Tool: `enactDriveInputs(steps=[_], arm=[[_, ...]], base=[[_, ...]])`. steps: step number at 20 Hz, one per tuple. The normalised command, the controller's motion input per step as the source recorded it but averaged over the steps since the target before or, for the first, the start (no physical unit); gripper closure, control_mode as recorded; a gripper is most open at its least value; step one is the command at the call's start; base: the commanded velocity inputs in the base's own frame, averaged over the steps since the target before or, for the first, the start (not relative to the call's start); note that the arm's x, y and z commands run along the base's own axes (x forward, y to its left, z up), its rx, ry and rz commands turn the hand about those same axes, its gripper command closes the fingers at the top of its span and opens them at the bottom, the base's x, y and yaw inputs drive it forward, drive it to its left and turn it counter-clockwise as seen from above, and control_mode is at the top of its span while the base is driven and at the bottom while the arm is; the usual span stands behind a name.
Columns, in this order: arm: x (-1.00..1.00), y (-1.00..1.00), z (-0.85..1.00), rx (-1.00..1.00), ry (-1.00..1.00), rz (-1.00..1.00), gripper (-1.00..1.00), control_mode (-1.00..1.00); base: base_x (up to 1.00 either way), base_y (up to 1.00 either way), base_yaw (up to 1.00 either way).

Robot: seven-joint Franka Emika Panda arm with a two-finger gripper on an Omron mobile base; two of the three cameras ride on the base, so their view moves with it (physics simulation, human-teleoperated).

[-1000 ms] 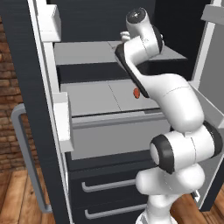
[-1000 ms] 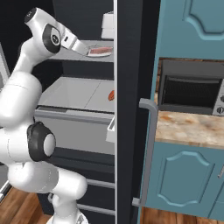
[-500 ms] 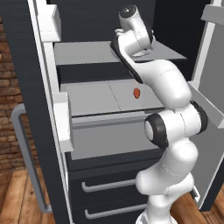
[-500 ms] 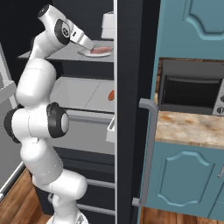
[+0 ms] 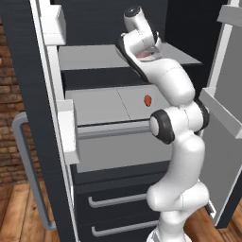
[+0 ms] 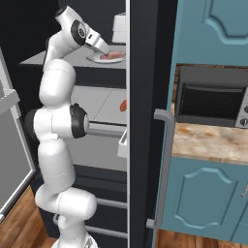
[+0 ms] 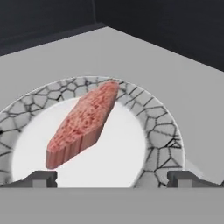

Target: Retrieve the steak from the fridge and place it on the cutting board.

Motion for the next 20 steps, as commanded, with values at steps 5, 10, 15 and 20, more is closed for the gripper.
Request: enactDriveInputs(steps=[5, 10, 15, 20], arm=[[0.45, 0.0, -0.02, 0.0, 0.0, 0.0, -1.0, -1.0], [0.59, 0.0, -0.06, 0.0, 0.03, 0.0, -1.0, -1.0], [0.16, -0.03, -0.06, 0.0, 0.09, -0.01, -1.0, -1.0], [-0.19, -0.07, -0.07, 0.0, 0.05, -0.06, -1.0, -1.0]], base=[[0.0, 0.0, 0.0], [0.0, 0.0, 0.0], [0.0, 0.0, 0.0], [0.0, 0.0, 0.0]])
